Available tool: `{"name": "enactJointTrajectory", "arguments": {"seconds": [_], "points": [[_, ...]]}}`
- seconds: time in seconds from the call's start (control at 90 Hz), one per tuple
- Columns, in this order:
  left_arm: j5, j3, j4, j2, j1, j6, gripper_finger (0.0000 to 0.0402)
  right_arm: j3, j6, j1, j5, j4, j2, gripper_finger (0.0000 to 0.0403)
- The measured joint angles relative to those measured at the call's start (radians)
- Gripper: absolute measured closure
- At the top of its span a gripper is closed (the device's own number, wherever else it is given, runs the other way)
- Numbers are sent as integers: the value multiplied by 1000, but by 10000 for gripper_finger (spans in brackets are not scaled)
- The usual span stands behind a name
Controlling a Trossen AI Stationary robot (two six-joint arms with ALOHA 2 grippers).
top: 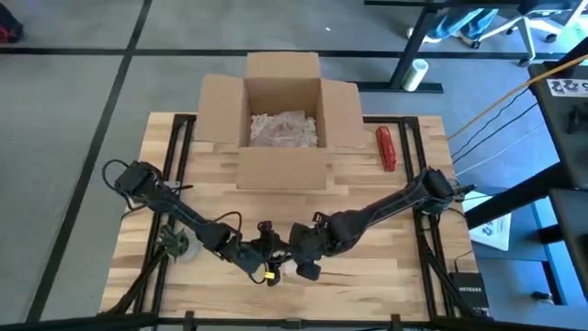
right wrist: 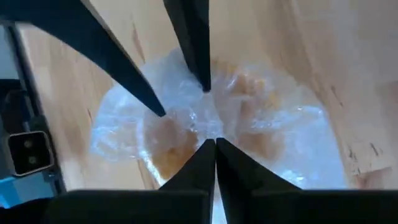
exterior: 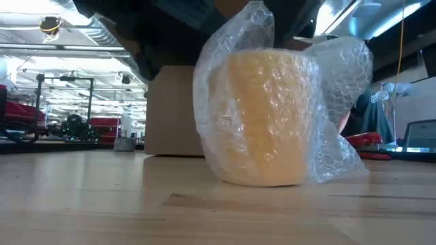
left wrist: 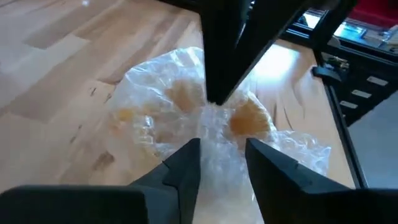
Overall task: Wrap mug
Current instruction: Wrap the yellow mug with bubble wrap
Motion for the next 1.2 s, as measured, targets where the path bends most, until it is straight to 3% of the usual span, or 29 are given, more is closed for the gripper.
{"name": "enactJointTrajectory", "arguments": {"seconds": [0.344, 0.644, 0.8, 1.2], "points": [[-6, 0, 7, -4, -56, -1, 289, -178, -4, -1, -88, 348, 48, 403], [-69, -1, 7, -6, -153, -42, 289, -179, 1, -7, -23, 420, 51, 403], [-75, -2, 22, -6, -145, -31, 289, -181, -9, -9, -3, 517, 56, 403], [-80, -1, 24, -7, -94, 15, 289, 29, -51, -7, -13, 183, 57, 403]]}}
